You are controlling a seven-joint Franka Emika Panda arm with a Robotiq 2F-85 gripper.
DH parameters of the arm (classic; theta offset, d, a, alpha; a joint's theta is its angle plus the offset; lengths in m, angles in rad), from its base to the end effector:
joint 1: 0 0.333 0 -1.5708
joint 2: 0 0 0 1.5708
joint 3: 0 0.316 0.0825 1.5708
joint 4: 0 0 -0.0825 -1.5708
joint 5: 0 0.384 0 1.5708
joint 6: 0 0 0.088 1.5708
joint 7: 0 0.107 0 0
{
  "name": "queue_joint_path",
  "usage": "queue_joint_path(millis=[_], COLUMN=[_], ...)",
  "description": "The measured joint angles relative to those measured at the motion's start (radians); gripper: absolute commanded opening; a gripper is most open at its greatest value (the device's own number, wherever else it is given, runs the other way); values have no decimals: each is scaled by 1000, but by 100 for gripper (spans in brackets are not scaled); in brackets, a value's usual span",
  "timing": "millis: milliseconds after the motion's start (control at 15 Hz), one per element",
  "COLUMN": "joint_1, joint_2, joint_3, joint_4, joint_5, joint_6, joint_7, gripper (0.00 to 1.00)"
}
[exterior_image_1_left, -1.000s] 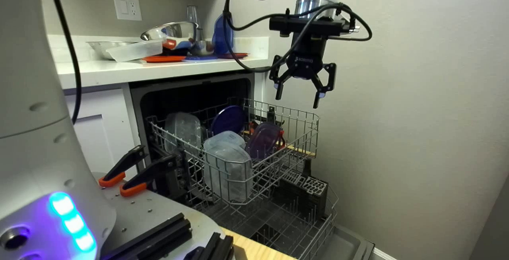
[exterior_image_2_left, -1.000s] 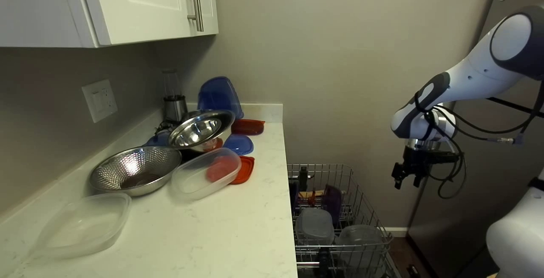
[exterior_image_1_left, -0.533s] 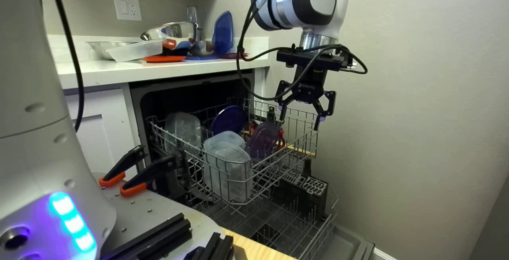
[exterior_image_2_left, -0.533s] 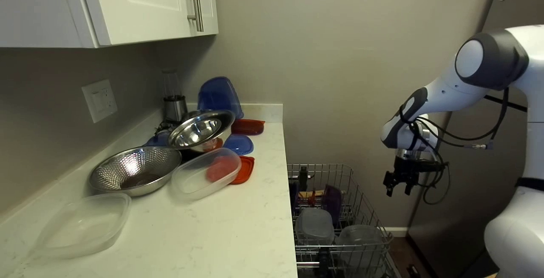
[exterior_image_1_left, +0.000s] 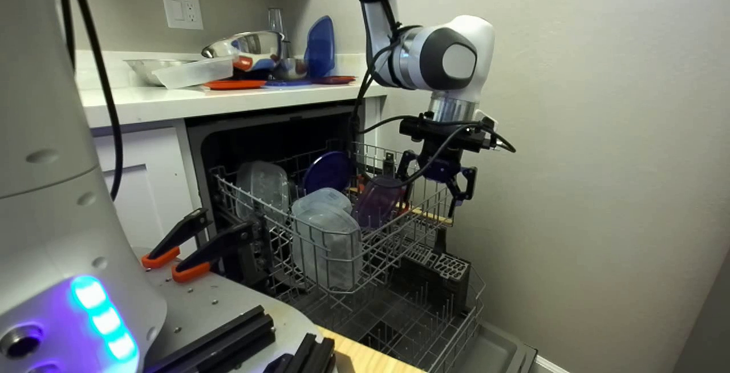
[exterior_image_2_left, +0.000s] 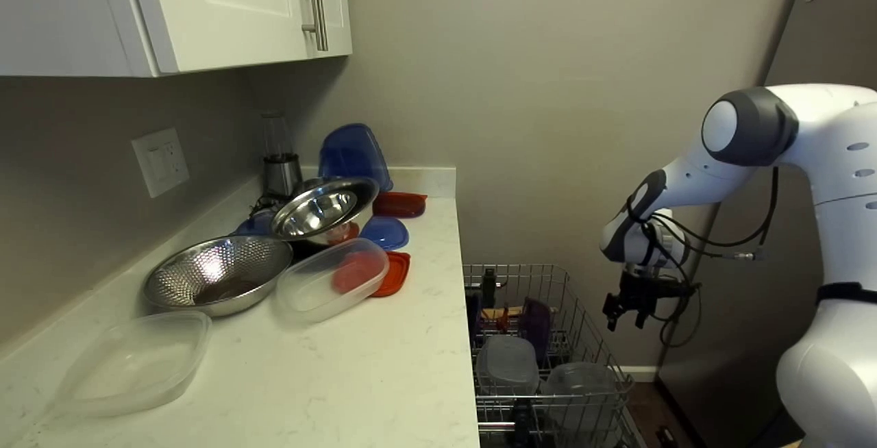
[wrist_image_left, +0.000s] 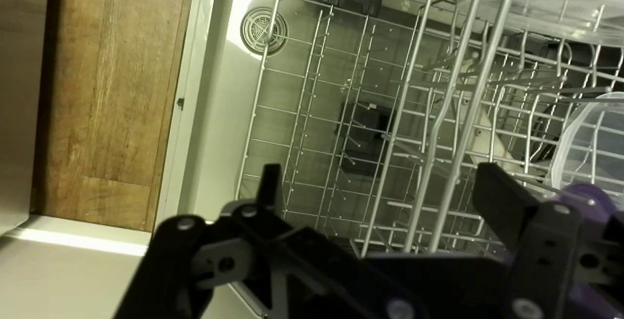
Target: Push in the rack of the dishwasher
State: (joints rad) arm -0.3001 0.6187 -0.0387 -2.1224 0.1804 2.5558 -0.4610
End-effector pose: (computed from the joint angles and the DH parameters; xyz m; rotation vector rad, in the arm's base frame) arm 0.5107 -0.1841 0.1000 -3.0048 0.0485 0.2169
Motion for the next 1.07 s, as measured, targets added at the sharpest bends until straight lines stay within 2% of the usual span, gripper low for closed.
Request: queue_joint_path(millis=[200, 400, 733, 1067], joint_1=[4, 33, 81, 66], joint_2=[59, 81, 82, 128], joint_3=[21, -5, -68, -67], joint_4=[22, 30, 56, 124], joint_5=[-9, -85, -187, -188], joint_6=[86, 161, 199, 209], joint_7=[11, 70, 152, 179], gripper=[100, 100, 100, 100])
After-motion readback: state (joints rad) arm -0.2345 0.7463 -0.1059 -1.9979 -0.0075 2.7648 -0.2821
